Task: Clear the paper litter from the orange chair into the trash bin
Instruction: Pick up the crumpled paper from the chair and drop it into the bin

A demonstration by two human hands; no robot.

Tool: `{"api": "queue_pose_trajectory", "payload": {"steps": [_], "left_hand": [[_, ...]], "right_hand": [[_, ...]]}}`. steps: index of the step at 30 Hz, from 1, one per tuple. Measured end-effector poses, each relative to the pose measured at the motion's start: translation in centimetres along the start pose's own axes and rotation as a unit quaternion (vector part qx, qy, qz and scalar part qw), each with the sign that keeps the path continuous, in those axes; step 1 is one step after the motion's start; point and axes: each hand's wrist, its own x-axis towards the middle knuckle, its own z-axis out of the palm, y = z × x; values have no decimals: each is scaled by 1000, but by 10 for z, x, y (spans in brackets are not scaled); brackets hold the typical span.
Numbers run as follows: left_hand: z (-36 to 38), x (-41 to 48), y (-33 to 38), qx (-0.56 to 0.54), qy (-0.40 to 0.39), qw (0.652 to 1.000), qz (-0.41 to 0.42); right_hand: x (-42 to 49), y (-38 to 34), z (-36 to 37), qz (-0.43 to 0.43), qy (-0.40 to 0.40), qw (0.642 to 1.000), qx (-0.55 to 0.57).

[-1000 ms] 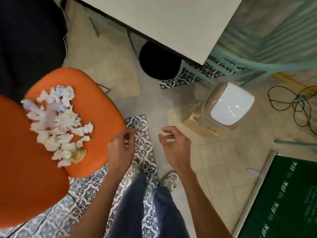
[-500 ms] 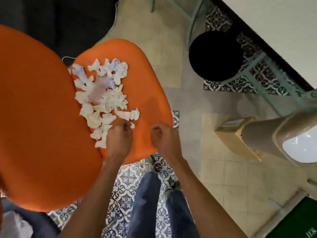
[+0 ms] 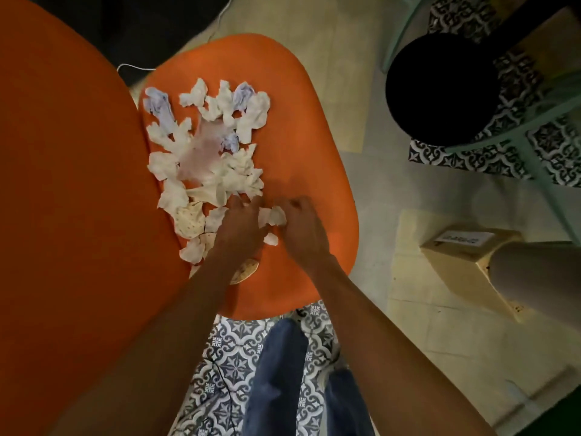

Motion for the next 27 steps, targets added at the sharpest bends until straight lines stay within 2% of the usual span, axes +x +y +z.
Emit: {"api": "queue_pose_trajectory", "payload": {"steps": [5,8,13,16,20,22,25,27], "left_hand": [[5,13,-12,4,3,1000,16],[1,12,-11,-21,4,999,23],[-10,8,-3,-131,0,990,48],[-23,-2,9,-219,-7,973,79],[-40,-7,25,-379,-85,921,22],[-46,-10,32,-423,-94,901,5],[-51,-12,30,-381,-23,924,18],[-53,-10,17,-365,33,931,-2]], "right_hand": [[7,18,18,10,-19,999,-34],[7,21,15,30,-2,999,14],[4,21,-9,46,41,991,119],[3,15,-23,63,84,979,175],[0,-5,-33,53,123,967,218],[-4,-18,-40,42,107,956,268],[-7,-32,-45,41,77,930,358],[-6,-39,-44,42,60,916,394]]}}
